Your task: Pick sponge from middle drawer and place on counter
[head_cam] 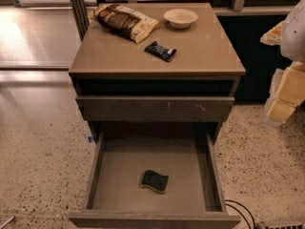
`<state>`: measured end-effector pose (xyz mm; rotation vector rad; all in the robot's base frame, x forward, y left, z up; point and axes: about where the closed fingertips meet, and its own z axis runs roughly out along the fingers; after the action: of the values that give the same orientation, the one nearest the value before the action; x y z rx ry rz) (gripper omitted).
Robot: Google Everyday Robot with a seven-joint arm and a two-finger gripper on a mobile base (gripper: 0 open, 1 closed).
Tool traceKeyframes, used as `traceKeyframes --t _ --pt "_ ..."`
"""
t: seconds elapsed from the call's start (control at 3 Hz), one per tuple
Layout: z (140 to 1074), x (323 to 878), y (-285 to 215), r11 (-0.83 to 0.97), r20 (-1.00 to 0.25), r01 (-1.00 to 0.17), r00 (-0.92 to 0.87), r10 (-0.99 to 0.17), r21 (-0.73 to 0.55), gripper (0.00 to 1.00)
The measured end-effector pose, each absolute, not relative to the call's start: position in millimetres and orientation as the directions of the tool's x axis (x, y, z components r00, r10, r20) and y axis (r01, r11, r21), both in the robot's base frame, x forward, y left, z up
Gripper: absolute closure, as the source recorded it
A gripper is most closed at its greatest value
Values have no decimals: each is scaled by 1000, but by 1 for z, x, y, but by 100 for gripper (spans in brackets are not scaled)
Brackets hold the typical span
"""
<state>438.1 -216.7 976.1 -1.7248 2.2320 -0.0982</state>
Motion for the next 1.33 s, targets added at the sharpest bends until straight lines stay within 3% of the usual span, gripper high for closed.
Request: traceKeyframes --t 0.67,1.33 --pt "964 431 -204 230 -228 -944 -177 -958 -234 0" --pt "890 412 -194 144 -248 -969 -92 -964 -201 0"
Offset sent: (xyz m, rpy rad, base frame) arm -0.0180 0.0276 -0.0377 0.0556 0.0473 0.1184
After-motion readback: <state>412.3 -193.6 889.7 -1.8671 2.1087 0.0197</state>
